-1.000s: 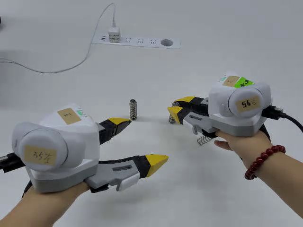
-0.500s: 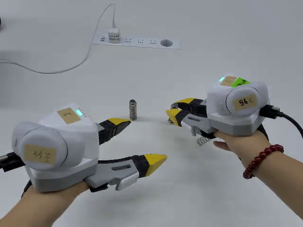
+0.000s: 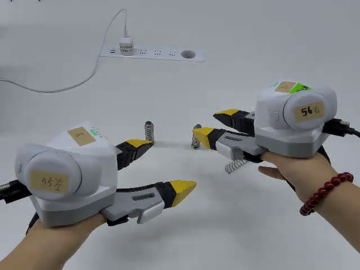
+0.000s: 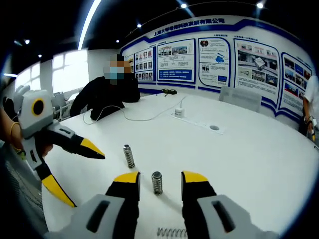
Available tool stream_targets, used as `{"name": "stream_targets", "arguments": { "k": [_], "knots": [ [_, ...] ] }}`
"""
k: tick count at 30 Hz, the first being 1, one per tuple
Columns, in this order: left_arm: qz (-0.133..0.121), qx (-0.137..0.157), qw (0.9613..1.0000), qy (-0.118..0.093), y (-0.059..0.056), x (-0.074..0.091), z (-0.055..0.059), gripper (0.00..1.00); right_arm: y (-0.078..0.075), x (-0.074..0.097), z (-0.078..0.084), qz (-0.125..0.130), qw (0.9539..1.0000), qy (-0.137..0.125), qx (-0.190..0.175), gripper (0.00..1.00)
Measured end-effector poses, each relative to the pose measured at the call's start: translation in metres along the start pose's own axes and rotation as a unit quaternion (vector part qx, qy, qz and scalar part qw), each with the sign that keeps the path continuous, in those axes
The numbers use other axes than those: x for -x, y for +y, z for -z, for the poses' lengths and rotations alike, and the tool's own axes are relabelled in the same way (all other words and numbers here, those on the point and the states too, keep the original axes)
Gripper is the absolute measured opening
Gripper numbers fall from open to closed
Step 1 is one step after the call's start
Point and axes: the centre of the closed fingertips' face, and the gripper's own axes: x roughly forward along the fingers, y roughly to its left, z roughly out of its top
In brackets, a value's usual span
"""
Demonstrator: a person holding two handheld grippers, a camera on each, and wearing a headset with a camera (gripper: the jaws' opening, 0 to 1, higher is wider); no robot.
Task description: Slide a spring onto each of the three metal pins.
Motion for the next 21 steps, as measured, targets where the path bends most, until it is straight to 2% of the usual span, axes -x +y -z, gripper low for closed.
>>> {"name": "stream_targets", "arguments": {
  "k": [15, 21],
  "knots": [
    [0.017, -0.025, 0.9995, 0.006, -0.011, -0.019, -0.005, 0.61, -0.007, 0.033, -0.003, 0.013, 0.9996, -0.005, -0.025, 0.43],
    [0.022, -0.029, 0.9993, 0.011, -0.014, -0.028, -0.006, 0.61, -0.013, 0.046, 0.003, 0.017, 0.9991, -0.004, -0.039, 0.45]
  ]
}}
